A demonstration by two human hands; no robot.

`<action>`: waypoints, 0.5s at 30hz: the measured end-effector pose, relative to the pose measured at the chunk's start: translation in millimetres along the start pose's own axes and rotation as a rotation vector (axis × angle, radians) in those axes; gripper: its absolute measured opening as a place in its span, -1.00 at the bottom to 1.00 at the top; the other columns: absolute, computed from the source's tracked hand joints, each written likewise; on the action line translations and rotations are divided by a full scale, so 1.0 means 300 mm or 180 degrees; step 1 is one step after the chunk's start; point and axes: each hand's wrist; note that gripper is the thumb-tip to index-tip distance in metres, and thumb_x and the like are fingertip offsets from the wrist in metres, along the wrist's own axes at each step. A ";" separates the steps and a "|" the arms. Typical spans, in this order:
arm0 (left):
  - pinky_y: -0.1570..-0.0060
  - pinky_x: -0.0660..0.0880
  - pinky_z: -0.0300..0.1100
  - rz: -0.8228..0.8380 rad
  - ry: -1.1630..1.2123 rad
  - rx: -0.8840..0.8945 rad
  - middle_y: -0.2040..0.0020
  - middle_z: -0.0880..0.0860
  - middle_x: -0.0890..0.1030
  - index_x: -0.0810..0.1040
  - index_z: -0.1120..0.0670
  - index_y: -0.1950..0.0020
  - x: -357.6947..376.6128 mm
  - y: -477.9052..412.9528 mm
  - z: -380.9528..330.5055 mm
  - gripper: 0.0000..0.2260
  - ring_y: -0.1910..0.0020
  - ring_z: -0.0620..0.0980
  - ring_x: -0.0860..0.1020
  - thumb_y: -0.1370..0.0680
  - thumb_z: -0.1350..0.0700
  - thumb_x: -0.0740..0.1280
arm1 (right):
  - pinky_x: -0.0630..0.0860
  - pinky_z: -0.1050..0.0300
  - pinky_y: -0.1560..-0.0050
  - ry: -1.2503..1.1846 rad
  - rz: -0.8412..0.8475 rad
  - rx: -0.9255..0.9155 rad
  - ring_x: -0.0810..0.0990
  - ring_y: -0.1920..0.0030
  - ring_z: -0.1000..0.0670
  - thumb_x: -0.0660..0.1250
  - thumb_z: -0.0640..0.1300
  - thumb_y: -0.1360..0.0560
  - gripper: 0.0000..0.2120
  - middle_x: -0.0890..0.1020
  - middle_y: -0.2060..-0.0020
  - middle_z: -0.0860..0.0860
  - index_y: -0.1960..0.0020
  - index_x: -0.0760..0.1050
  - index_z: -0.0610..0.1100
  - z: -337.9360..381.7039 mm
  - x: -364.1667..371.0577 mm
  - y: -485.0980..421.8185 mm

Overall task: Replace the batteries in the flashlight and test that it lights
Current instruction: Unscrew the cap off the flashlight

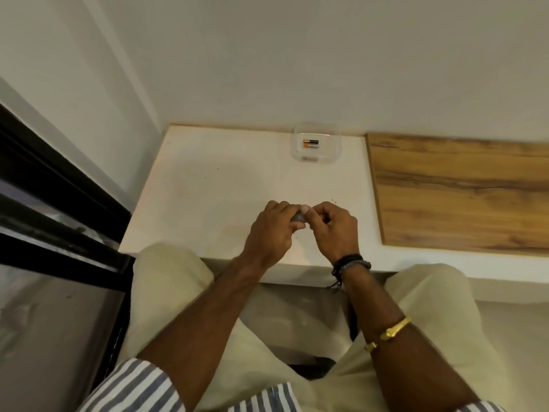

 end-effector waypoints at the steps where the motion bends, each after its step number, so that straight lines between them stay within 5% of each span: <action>1: 0.08 0.53 -0.06 0.0004 0.0036 -0.0006 -0.07 0.02 0.64 0.55 0.09 -0.26 0.004 -0.005 -0.001 -0.78 -0.05 0.01 0.46 -0.63 0.13 0.29 | 0.43 0.25 0.28 0.0008 -0.0014 -0.0019 0.54 0.34 0.10 0.40 0.13 -0.56 -0.68 0.62 0.37 0.08 0.16 0.64 -0.12 -0.002 -0.002 0.000; 10: -0.03 0.54 -0.02 0.0097 0.0243 -0.0176 -0.11 0.11 0.68 0.57 0.17 -0.27 0.011 -0.018 0.031 -0.75 -0.03 0.06 0.54 -0.64 0.10 0.30 | 0.64 0.03 -0.04 -0.0122 0.0479 -0.0437 0.67 0.03 0.00 0.44 -0.13 -0.58 -0.80 0.73 0.01 -0.01 -0.18 0.66 -0.14 -0.012 -0.041 -0.006; 15: -0.01 0.52 -0.04 0.0119 0.0141 -0.0154 -0.11 0.10 0.67 0.56 0.15 -0.30 0.014 -0.005 0.020 -0.74 -0.02 0.03 0.51 -0.64 0.10 0.28 | 0.63 0.12 0.15 -0.0167 0.0319 -0.0028 0.70 0.20 0.10 0.39 0.13 -0.57 -0.74 0.74 0.19 0.06 0.01 0.69 -0.04 -0.013 -0.040 -0.008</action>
Point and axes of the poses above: each hand's wrist, its own y-axis away from the middle knuckle, its own x-axis out of the palm, z = x × y
